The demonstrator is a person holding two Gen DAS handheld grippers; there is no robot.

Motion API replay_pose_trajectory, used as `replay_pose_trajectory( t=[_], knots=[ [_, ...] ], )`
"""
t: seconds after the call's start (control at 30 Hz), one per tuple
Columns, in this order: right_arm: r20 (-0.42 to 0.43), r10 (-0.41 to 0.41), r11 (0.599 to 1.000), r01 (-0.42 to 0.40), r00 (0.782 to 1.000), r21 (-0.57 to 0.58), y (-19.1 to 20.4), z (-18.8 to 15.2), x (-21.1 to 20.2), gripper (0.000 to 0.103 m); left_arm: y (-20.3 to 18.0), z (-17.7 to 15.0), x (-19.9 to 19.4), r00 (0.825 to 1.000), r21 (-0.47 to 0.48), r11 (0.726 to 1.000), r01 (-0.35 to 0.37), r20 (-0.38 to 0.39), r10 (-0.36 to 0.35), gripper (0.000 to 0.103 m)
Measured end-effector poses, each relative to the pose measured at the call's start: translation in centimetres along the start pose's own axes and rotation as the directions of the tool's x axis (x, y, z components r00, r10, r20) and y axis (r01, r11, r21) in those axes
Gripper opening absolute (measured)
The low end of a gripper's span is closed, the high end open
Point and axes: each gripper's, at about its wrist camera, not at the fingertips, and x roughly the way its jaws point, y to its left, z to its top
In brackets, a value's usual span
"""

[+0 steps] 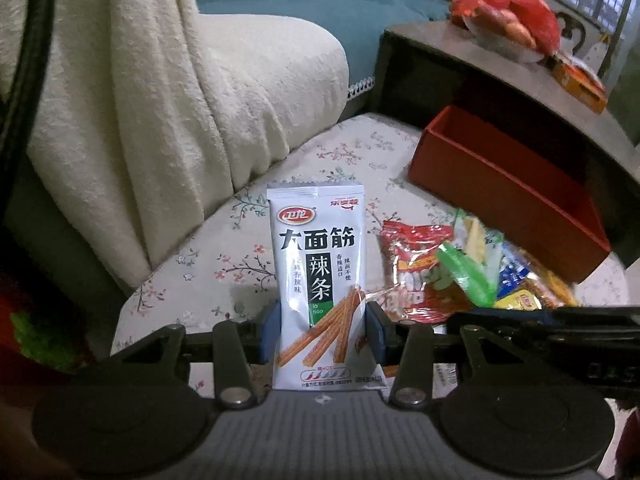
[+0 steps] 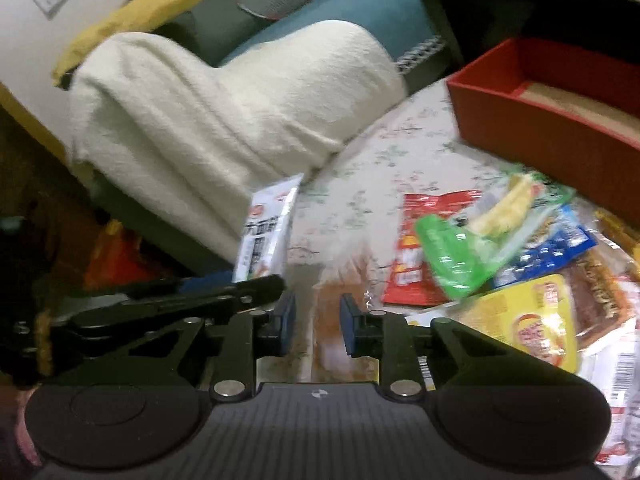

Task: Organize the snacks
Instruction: 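Lift both held snacks and carry them toward the red box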

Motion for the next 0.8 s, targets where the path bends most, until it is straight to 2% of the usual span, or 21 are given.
replay_pose_trajectory(
  t=[0.07,0.13,0.2,0.3,0.33,0.37,0.4,0.47,0.53,0.63,0.73,0.77,0.8],
  knots=[
    [-0.034,-0.024,0.999,0.025,0.999,0.030,-1.1,-0.2,0.8,0.038,0.0,-0.2,1.0,0.999,0.008,0.999,-0.039,-0.018,0.039,0.038],
    [-0.061,-0.015,0.999,0.017,0.998,0.049,-1.7,-0.6,1.3,0.039,0.5,-0.6,1.5,0.999,-0.010,0.999,-0.032,-0.040,0.032,0.038],
    [-0.086,-0.019,0.999,0.022,0.996,0.031,-1.2,-0.8,1.8,0.057,1.1,-0.8,1.3,0.999,-0.033,0.999,-0.014,-0.042,0.012,0.038],
    [-0.075,-0.030,0.999,0.028,0.997,-0.031,0.9,-1.0,2.3,0.074,2.1,-0.9,0.7,0.999,-0.048,0.998,-0.034,-0.014,0.033,0.038],
    [-0.076,-0.054,0.996,0.049,0.996,-0.073,1.9,-1.1,2.7,0.078,2.7,-0.9,0.4,0.999,-0.060,0.997,-0.043,-0.004,0.043,0.038],
    [-0.081,-0.083,0.993,0.075,0.993,-0.096,2.7,-1.3,3.4,0.088,3.3,-0.9,0.2,0.999,-0.073,0.996,-0.050,0.004,0.051,0.038],
    [-0.082,-0.101,0.990,0.093,0.991,-0.105,3.1,-1.5,3.9,0.091,3.9,-0.8,0.0,0.998,-0.087,0.995,-0.054,0.013,0.055,0.038],
    [-0.109,-0.107,0.989,0.095,0.988,-0.112,4.0,-2.0,5.2,0.091,4.8,-0.8,-0.5,0.998,-0.110,0.992,-0.055,0.028,0.059,0.038],
    [-0.134,-0.151,0.984,0.136,0.979,-0.115,4.6,-2.3,6.8,0.091,5.3,-0.9,-0.7,0.998,-0.116,0.992,-0.049,0.031,0.053,0.038],
    [-0.108,-0.236,0.961,0.215,0.966,-0.172,5.4,-3.0,8.3,0.090,5.4,-1.0,-0.8,0.999,-0.110,0.994,-0.018,0.032,0.021,0.038],
    [-0.079,-0.257,0.949,0.236,0.963,-0.209,5.7,-3.4,9.1,0.089,5.2,-0.9,-0.8,0.999,-0.108,0.994,0.001,0.036,0.003,0.038],
    [-0.075,-0.263,0.944,0.241,0.962,-0.223,5.9,-3.3,9.2,0.088,5.2,-0.9,-1.0,0.999,-0.108,0.994,0.009,0.040,-0.005,0.038],
    [-0.074,-0.267,0.944,0.245,0.961,-0.219,5.9,-3.2,9.0,0.080,5.2,-0.9,-1.0,0.999,-0.108,0.994,0.013,0.043,-0.008,0.038]
  ],
)
